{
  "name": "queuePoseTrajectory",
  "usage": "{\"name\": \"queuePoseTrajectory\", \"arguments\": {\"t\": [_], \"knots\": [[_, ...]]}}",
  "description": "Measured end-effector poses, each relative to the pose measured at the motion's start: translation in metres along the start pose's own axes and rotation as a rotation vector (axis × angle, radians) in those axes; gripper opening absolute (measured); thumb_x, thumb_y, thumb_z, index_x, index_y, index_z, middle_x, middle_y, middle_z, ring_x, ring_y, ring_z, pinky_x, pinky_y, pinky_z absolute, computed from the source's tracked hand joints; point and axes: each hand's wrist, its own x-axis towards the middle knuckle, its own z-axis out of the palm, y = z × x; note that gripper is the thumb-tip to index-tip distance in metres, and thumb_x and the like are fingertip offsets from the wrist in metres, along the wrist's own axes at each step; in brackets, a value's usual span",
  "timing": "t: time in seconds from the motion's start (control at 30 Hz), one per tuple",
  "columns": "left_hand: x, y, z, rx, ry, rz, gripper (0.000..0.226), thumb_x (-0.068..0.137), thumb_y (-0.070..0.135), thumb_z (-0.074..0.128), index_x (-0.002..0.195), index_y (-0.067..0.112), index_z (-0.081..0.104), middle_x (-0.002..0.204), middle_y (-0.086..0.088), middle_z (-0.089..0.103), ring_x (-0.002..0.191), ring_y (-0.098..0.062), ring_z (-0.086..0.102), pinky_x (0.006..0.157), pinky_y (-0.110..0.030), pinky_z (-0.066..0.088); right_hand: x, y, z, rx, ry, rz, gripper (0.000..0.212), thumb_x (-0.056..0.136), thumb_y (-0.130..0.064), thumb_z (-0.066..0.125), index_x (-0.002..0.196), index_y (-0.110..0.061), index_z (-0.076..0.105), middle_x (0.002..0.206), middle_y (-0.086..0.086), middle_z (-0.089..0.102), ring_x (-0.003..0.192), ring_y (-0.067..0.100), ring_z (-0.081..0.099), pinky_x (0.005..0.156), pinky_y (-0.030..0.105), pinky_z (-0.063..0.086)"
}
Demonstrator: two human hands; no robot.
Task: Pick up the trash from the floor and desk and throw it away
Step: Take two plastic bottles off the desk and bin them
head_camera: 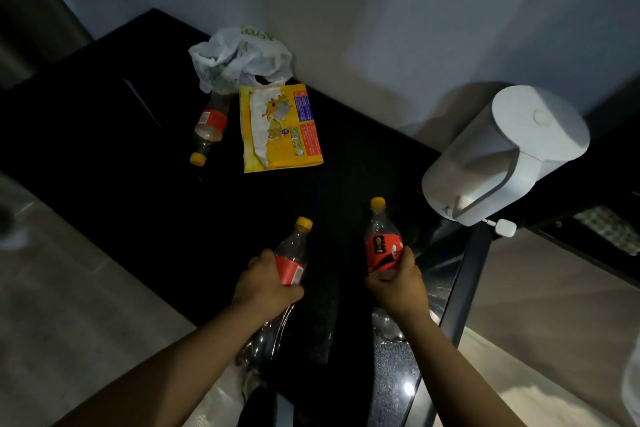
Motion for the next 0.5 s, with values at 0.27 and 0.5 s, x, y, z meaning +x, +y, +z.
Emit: {"name": "queuePoseTrajectory", "arguments": {"t": [0.27,0.5], "knots": [[-0.003,0.019,-0.025,-0.139,0.14,0.051,0.067,0.061,0.039,0.079,0.116,0.021,0.045,0.109,-0.004,0.046,0.084,-0.018,0.057,0.068,-0.025,0.046,-0.002,-0.009,-0.015,0.273,-0.006,-0.098,0.08,0.065,-0.025,0.08,0.133,-0.027,0.037,0.096,-0.013,0.058,0.071,-0.001,0.062,0.047,0.003,0.043],[-0.008,0.046,-0.048,-0.369,0.192,0.168,0.064,0.065,0.029,0.08,0.116,0.023,0.041,0.096,0.004,0.053,0.078,-0.01,0.057,0.055,-0.019,0.041,-0.006,-0.037,-0.039,0.419,-0.017,-0.22,0.081,0.067,-0.029,0.08,0.131,-0.044,0.032,0.101,-0.017,0.061,0.081,-0.014,0.061,0.054,0.0,0.044]]}}
